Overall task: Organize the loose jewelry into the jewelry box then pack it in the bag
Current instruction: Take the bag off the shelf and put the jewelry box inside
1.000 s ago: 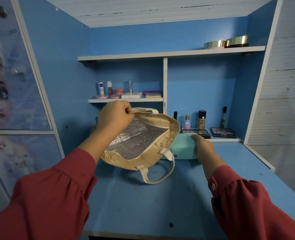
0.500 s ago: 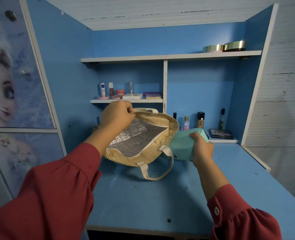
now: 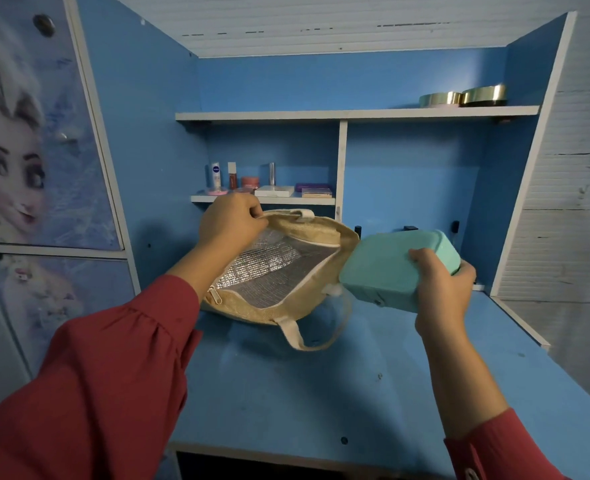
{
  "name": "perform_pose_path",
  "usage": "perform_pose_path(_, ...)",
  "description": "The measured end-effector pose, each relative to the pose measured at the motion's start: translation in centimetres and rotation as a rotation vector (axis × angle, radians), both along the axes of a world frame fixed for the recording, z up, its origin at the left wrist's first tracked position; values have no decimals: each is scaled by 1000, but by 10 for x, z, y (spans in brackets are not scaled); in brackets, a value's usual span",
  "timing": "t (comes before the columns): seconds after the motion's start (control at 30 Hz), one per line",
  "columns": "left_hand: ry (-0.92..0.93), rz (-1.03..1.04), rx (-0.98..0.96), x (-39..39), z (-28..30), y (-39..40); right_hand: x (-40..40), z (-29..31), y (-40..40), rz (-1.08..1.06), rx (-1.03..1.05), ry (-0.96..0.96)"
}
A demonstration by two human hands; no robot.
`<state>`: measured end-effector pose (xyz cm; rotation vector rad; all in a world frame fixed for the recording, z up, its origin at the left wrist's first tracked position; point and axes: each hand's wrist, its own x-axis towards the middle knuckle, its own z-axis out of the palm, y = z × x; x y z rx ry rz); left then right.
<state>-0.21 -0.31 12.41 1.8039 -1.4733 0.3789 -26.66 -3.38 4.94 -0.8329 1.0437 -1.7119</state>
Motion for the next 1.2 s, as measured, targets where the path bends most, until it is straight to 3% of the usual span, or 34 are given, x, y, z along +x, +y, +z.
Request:
perform_pose_path(0.13,6,-14,16,-2,-4,-1,3,8,4,32,13,-22)
perform_pose_path(0.53,24,-58,29,-13,-4,4,85,-3,13,433,298,-102)
perform_pose_path(0.9,24,-70,29,-24,-5,13,171,-14,-12,376,389,-95)
perform_pose_path(1.2,33,-74,-7,-22,-11,15,188,-31,-19,281,458,-83)
